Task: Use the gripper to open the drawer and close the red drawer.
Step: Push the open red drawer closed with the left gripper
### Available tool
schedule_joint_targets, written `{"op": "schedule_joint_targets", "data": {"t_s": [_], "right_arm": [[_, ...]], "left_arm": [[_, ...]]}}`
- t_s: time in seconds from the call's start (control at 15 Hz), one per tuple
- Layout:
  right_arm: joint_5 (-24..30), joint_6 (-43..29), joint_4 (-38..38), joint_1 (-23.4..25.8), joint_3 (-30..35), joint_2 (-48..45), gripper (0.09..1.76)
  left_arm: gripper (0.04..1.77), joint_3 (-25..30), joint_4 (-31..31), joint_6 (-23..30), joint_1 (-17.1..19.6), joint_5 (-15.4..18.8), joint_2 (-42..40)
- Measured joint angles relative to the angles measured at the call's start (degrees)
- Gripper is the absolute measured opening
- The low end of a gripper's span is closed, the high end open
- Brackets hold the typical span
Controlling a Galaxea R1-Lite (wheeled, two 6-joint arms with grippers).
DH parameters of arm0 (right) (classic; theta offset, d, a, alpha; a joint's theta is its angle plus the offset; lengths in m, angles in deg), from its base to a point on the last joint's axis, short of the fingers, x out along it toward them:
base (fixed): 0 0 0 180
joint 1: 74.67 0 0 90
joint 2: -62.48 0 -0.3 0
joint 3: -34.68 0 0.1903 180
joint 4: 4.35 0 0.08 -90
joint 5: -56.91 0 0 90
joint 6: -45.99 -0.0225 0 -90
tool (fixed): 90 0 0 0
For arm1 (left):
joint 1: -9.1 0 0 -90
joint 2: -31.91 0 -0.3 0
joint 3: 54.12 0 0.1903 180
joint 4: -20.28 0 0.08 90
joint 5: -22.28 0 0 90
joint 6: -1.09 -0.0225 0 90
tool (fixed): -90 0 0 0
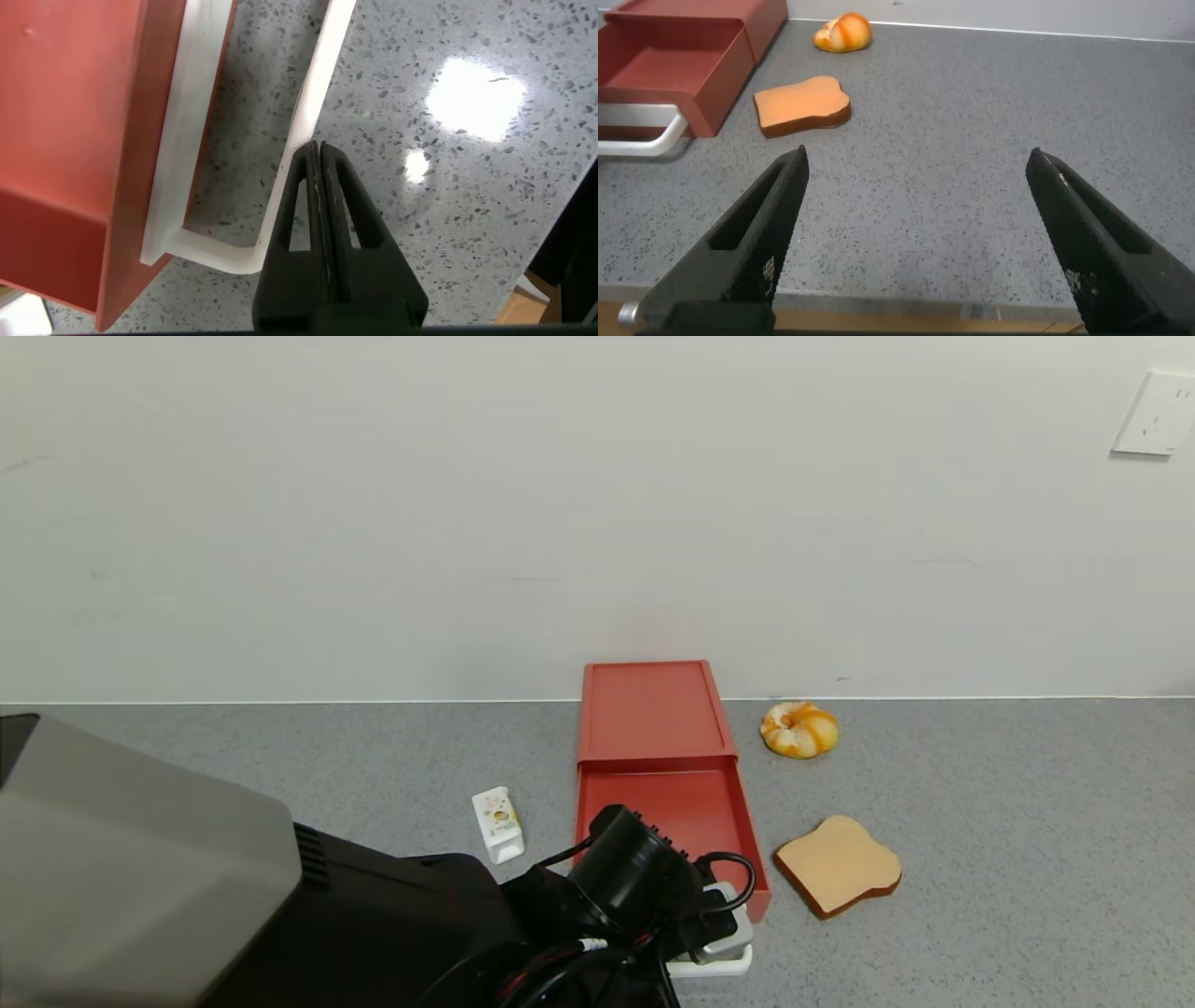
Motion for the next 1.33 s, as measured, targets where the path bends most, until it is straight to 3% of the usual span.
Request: {"op": "schedule_joint_targets", "data": {"t_s": [0.67,1.2,1.33], "right_arm": [[0.0,0.0,0.0,0.0,0.0,0.0,1.71],[0.0,0.0,0.0,0.0,0.0,0.0,1.71],[0.0,0.0,0.0,0.0,0.0,0.0,1.71]], "left_arm": [[0.11,-2.2,-0.1,-0.2,1.1,-3.2,0.8],[0.11,-1.9,-1.4,3.1,0.8,-1.9,-0.8],[0.11,-2.4,-3.9,3.8,0.8,0.5,-1.5]]}}
